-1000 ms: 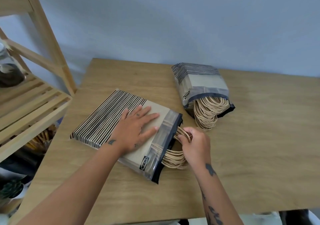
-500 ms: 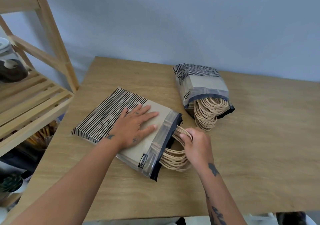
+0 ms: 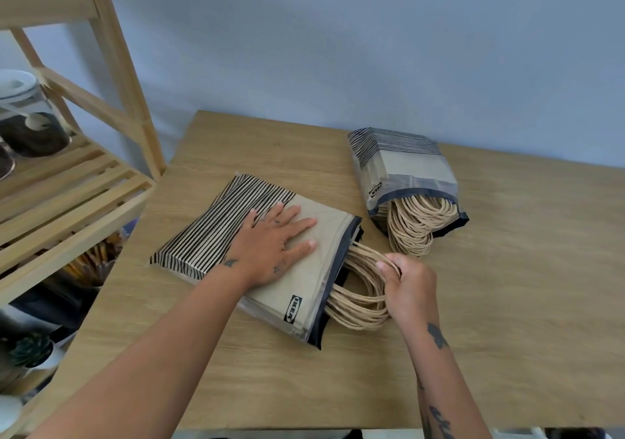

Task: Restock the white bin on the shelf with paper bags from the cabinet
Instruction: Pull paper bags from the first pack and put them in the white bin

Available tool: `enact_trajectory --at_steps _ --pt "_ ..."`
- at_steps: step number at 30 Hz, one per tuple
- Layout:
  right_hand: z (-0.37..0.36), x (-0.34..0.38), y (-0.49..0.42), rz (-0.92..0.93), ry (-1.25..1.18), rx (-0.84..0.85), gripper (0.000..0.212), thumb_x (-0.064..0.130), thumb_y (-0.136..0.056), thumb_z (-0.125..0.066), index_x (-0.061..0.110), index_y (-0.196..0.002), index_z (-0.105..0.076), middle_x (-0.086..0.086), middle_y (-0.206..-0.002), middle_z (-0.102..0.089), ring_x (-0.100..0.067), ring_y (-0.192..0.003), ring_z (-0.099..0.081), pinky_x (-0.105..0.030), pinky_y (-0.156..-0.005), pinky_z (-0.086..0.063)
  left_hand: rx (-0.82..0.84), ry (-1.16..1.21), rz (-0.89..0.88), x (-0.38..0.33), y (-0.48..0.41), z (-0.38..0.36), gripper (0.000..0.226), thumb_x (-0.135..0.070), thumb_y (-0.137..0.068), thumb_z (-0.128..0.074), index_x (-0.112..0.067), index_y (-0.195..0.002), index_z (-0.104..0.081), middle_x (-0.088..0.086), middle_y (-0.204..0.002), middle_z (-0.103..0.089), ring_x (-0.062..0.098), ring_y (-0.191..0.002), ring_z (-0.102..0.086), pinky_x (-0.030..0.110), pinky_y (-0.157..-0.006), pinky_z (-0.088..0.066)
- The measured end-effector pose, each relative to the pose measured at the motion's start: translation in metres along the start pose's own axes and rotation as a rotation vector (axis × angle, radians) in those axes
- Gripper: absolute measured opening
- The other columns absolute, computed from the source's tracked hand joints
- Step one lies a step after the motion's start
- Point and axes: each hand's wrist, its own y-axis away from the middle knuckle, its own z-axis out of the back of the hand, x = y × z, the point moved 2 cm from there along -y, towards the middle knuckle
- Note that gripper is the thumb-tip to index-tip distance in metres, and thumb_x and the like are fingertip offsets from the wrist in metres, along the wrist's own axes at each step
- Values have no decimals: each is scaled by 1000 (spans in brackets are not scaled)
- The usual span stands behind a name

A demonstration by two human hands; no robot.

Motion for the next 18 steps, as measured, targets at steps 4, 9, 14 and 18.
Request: enact_trajectory --at_steps 4,9,14,18 --pt "8 0 22 150 66 -4 22 9 -86 -61 -4 -103 -68 -16 -94 -67 -20 -82 -57 -12 -71 -34 21 -29 -9 1 -5 0 52 -59 -93 -20 -49 -143 -12 -14 -158 0 9 -146 7 44 -115 10" --pt "20 -5 11 119 27 48 22 10 -85 -62 -3 -102 -68 -16 -91 -69 -19 -77 -58 -11 -66 -37 30 -21 -67 9 -1 0 57 -67 -87 -17 -50 -142 -13 -15 -158 1 5 -143 11 42 -115 10" --pt "25 -16 -5 48 -7 38 27 10 -84 -63 -4 -107 -66 -16 -99 -70 -15 -81 -56 -21 -77 -41 43 -8 -82 15 6 -3 66 -73 -77 -15 -52 -140 -15 -16 -157 1 -1 -139 13 41 -115 11" --pt "26 -24 13 90 -14 -12 22 5 -83 -65 -6 -101 -68 -14 -90 -66 -19 -82 -59 -25 -76 -43 11 -3 -69 13 1 -2 54 -61 -89 -26 -51 -141 -15 -18 -157 -1 3 -144 8 41 -116 9"
